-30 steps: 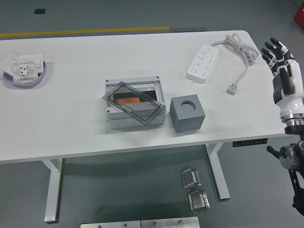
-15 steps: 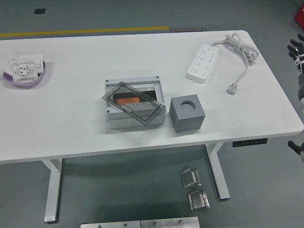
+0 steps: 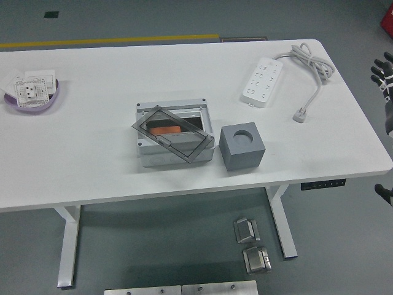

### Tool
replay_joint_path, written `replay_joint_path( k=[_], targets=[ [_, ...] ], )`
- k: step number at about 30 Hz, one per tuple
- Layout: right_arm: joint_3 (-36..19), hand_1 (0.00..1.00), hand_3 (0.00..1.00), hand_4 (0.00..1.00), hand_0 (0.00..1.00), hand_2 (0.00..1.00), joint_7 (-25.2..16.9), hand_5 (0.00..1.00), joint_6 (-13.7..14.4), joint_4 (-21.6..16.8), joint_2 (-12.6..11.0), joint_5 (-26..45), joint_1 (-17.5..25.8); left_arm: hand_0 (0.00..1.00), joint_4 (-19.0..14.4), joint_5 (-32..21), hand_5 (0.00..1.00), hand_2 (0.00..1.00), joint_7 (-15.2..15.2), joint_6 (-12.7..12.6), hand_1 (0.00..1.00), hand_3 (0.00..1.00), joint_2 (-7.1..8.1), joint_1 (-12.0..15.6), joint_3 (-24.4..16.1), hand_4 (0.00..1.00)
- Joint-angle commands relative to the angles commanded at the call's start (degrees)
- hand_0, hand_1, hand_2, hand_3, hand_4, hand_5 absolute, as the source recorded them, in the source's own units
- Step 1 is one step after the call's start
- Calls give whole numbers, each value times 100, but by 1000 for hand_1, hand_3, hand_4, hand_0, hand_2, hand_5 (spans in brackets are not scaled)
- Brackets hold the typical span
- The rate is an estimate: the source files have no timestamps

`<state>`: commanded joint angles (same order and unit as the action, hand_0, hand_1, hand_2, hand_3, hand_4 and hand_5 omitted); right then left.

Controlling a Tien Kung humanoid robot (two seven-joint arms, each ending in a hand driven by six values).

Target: Pick up the cylinder from the cube,place it in the box,flap close box

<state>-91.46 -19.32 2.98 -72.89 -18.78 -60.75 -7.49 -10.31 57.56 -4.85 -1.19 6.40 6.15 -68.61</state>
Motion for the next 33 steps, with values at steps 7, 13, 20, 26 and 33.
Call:
replay_joint_path(
  k=[7,13,20,26,33],
  targets=[
    [-89,640,682,823,786,644,124,548,73,-305,281,-395,60,635,0,483,287,640,-284,-51,642,700,-22,11,-552,666],
    [-1,565,651,813,715,619,269,523,-40,-386,468,-628,59,635,0,536,289,639,-384,-70,641,700,-41,7,-663,666],
    [718,529,642,801,704,594,419,502,-131,-366,304,-540,-91,635,0,588,288,639,-444,-78,642,699,-49,-15,-730,666],
    [1122,643,659,785,729,654,671,537,-34,-597,463,-1206,-212,635,0,616,289,638,-486,-93,641,698,-56,-7,-777,666],
    [1381,676,671,783,744,679,631,543,178,-634,733,-1686,-286,635,0,718,288,638,-545,-104,642,697,-56,8,-846,666]
  ],
)
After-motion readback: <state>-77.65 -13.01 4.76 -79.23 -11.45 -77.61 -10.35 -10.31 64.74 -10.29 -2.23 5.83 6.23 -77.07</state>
